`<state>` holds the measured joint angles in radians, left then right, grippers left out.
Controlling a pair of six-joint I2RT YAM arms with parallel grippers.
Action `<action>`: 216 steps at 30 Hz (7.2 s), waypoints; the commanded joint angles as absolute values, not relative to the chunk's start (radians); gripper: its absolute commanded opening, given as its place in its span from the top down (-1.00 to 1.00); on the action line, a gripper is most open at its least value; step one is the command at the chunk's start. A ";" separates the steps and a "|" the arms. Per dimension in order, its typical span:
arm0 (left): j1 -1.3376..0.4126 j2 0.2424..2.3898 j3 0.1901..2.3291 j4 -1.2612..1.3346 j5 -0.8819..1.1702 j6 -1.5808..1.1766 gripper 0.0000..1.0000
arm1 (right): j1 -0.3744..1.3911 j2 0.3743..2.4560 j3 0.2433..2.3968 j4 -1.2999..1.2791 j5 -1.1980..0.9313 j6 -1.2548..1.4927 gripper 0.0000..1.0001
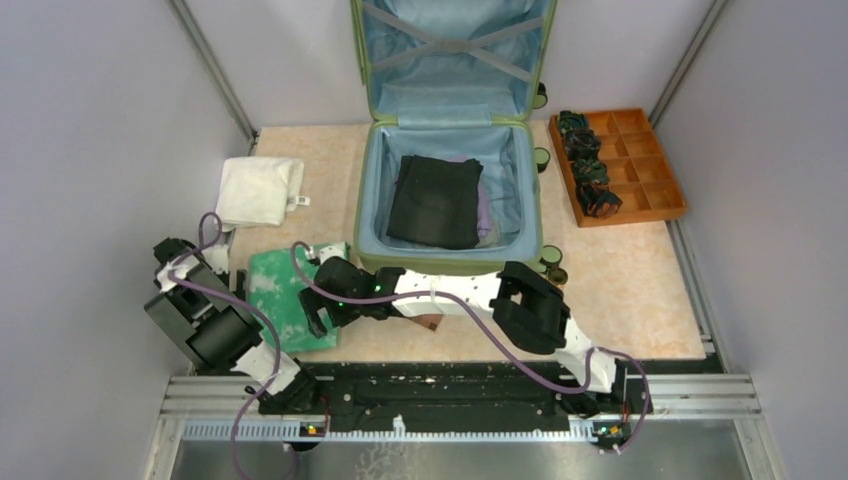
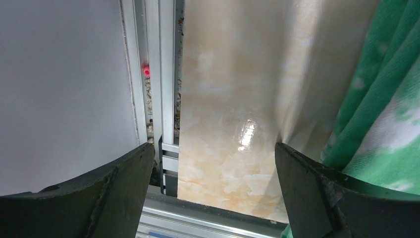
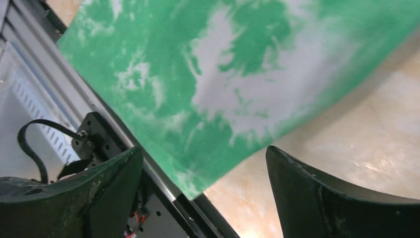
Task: Pack the luggage
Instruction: Pick up the clothes from the corner of the board.
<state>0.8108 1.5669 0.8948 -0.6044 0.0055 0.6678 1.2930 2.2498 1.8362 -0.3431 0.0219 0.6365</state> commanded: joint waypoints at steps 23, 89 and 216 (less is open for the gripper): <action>0.812 1.645 0.900 -0.509 -0.065 0.664 -0.88 | 1.270 2.270 1.908 -0.345 0.304 0.608 -0.66; 0.687 1.732 0.770 -0.514 -0.009 0.690 -0.63 | 1.191 2.106 1.472 0.027 0.007 0.898 -0.97; 0.860 1.543 0.852 -0.664 0.148 0.707 -0.60 | 0.838 2.077 2.376 -0.390 -0.187 0.198 1.00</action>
